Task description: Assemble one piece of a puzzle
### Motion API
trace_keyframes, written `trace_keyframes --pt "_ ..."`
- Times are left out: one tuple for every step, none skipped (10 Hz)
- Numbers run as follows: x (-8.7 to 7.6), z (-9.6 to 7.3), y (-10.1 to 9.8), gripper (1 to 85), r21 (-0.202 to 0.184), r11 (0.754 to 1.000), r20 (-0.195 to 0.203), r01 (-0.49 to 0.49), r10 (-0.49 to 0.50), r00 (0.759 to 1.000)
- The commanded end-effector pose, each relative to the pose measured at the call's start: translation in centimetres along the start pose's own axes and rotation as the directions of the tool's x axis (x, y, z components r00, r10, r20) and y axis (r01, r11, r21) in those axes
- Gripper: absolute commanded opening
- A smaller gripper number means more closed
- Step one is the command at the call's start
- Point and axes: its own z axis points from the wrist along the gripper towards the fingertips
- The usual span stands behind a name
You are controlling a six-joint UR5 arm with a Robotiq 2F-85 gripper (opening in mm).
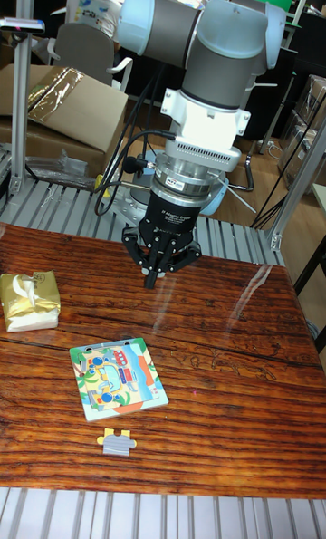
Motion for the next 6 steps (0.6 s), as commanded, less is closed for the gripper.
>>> trace_keyframes --pt "-0.06 -0.10 0.25 1.3 -0.013 1.000 0.002 -0.005 0.005 1.000" --pt "-0.03 -0.08 0.24 1.3 -0.013 1.000 0.002 -0.007 0.007 1.000" --pt "-0.01 -0.05 0.23 1.3 -0.013 1.000 0.002 -0.010 0.010 1.000" --pt "-0.03 -0.02 0.25 1.3 -0.014 1.000 0.004 -0.012 0.012 1.000" --pt "-0.04 0.02 0.28 1.3 -0.016 1.000 0.005 -0.013 0.013 1.000" --pt "-0.03 0.03 0.31 1.3 -0.017 1.000 0.005 -0.013 0.013 1.000"
